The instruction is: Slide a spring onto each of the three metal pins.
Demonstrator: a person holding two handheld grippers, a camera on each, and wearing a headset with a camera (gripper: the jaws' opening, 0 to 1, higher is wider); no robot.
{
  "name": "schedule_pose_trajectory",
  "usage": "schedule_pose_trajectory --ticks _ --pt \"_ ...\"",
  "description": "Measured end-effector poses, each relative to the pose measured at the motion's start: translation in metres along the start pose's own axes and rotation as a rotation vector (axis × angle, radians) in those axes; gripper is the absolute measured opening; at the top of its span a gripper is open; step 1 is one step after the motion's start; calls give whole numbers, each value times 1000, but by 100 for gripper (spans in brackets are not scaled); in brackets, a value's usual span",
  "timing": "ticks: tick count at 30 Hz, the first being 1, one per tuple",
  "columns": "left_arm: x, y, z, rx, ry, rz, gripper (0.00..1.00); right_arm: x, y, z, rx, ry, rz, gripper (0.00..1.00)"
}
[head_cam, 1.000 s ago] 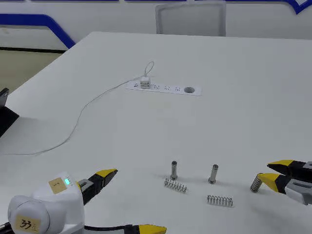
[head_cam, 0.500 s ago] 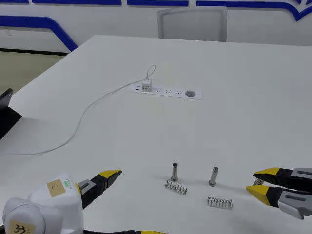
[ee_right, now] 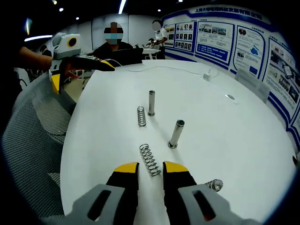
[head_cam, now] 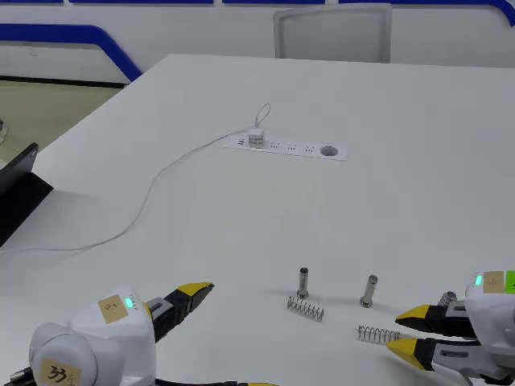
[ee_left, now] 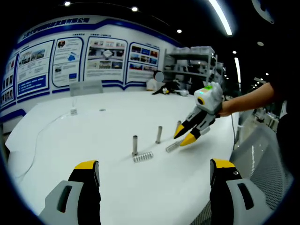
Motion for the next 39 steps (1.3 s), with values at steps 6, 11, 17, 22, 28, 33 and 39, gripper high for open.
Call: schedule_pose_trajectory --ticks 6,11,17,22,28,33,39 --pt "-2 -7 -2 -44 18 -6 100 -7 -2 -10 6 28 -14 21" --pt "-4 -8 -3 -56 27 -3 100 -8 -2 -9 24 24 -45 20" --pt "-4 -9 -3 -60 28 1 100 -11 3 -7 47 26 -47 14" --pt "-4 -11 -3 -68 33 -11 99 -12 5 -8 38 18 -58 11" --pt "-3 -10 -2 -63 35 -22 99 -12 5 -7 19 18 -62 11" --pt "-2 -9 -2 -54 25 -19 98 -7 6 5 21 -10 -68 11" --pt "-2 -14 -4 -82 44 -68 98 7 6 27 34 -35 4 11"
Point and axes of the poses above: the centre of the closed fingertips' face, and the gripper's own axes: z roughly backward along the fingers, y roughly to its left, x roughly out of its top, the point moved 6 cm from there along z, roughly backward along the fingers, and after that the axes turned 15 degrees about -z, right-handed, at the moved point
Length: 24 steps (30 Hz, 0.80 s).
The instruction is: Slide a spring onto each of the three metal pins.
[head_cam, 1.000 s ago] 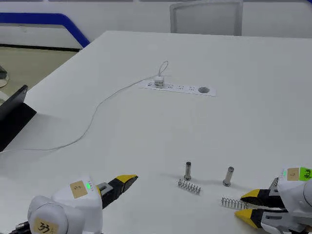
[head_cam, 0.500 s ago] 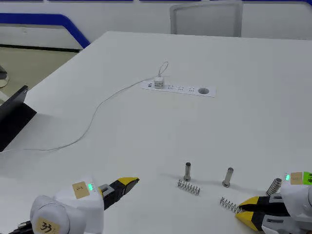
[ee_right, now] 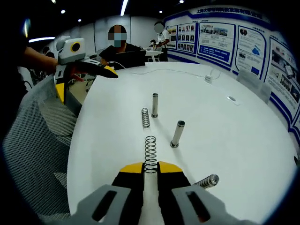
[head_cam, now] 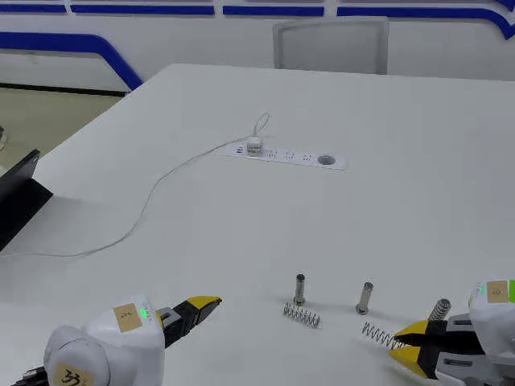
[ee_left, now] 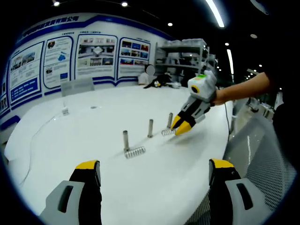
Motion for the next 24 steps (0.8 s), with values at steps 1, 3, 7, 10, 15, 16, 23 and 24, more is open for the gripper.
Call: schedule_pose_trajectory --ticks 1,3,7,10,15,16,23,24 --pt "0 0 0 -3 1 -8 98 3 0 3 1 -5 13 11" --pt "1 1 -2 -3 4 -24 98 11 2 12 1 -8 53 11" --pt "5 7 -9 9 3 -28 97 25 9 28 7 -26 110 11" --pt "16 8 -18 -9 -22 -52 95 32 16 37 18 -37 139 11" --pt "33 1 -36 -96 -43 -103 88 38 30 44 72 -26 173 11" --pt "36 0 -39 -105 -45 -112 86 39 32 45 73 -23 182 11" --pt "55 -16 -55 -183 -95 -143 80 47 46 48 110 -7 240 11" --pt "57 -17 -56 -192 -99 -144 78 48 48 48 113 -5 246 11"
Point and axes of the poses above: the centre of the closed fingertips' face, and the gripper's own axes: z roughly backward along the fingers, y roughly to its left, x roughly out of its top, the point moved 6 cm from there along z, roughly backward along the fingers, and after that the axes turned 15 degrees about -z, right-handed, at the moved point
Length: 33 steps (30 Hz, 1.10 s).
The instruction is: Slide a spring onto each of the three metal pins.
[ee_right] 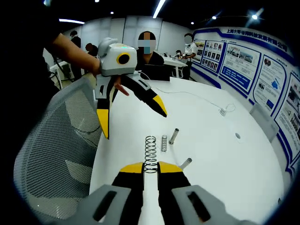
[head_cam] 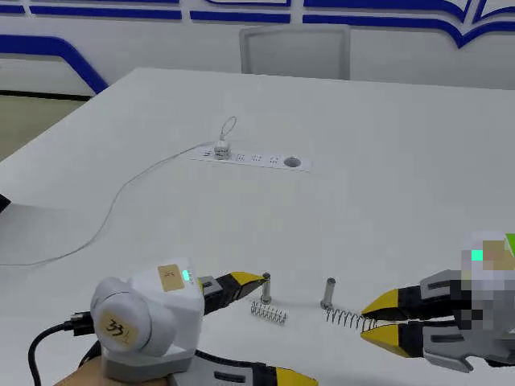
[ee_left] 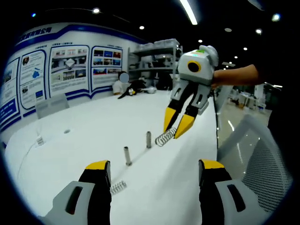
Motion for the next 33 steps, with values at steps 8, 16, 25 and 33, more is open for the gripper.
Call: schedule_pose_trajectory --ticks 8,16,25,33 --pt "10 -8 -7 -61 -30 -13 58 5 12 -7 50 25 42 11" --pt "11 -12 -6 -99 -42 -12 42 6 17 -10 81 39 64 11" --pt "12 -16 -9 -135 -41 -22 28 7 20 -11 94 41 75 11" --pt "14 -16 -10 -147 -34 -37 19 7 22 -10 105 39 82 11"
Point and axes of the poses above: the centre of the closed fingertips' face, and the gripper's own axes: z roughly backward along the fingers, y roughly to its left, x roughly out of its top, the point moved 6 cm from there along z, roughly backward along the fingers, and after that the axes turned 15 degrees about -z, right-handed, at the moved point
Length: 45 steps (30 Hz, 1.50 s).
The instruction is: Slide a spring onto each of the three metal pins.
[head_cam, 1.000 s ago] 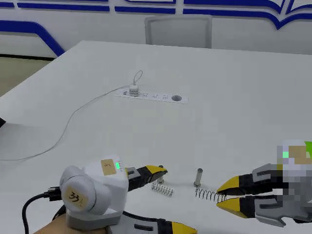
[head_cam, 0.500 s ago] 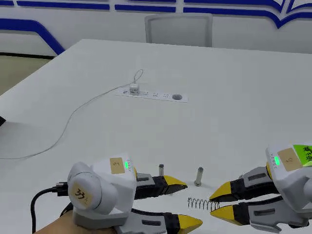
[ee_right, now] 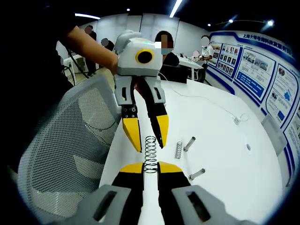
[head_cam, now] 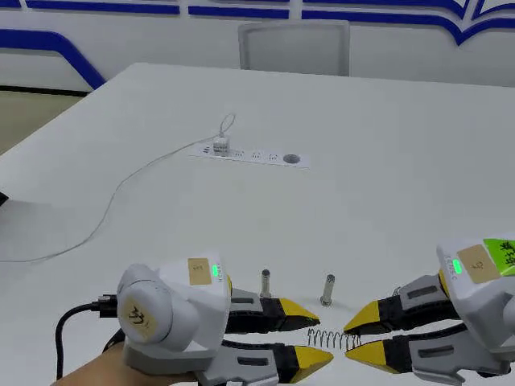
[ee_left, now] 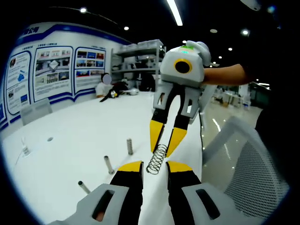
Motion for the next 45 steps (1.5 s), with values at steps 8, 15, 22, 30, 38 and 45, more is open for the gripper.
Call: schedule_pose_trajectory --ticks 8,15,22,30,38,45 --pt "3 -3 1 -28 6 -60 12 0 2 1 13 -3 13 11" --pt "8 -3 0 -18 20 -173 10 1 3 4 8 -15 66 11" --pt "9 -2 0 -23 18 -185 9 1 0 6 -14 -44 43 13" --pt "13 -2 0 -25 14 -194 9 -1 -3 6 -18 -41 17 14" --pt "13 -4 1 -35 15 -204 10 -2 -1 6 6 -53 -26 11" --pt "12 -7 0 -36 54 -259 9 6 1 12 38 -100 -53 11"
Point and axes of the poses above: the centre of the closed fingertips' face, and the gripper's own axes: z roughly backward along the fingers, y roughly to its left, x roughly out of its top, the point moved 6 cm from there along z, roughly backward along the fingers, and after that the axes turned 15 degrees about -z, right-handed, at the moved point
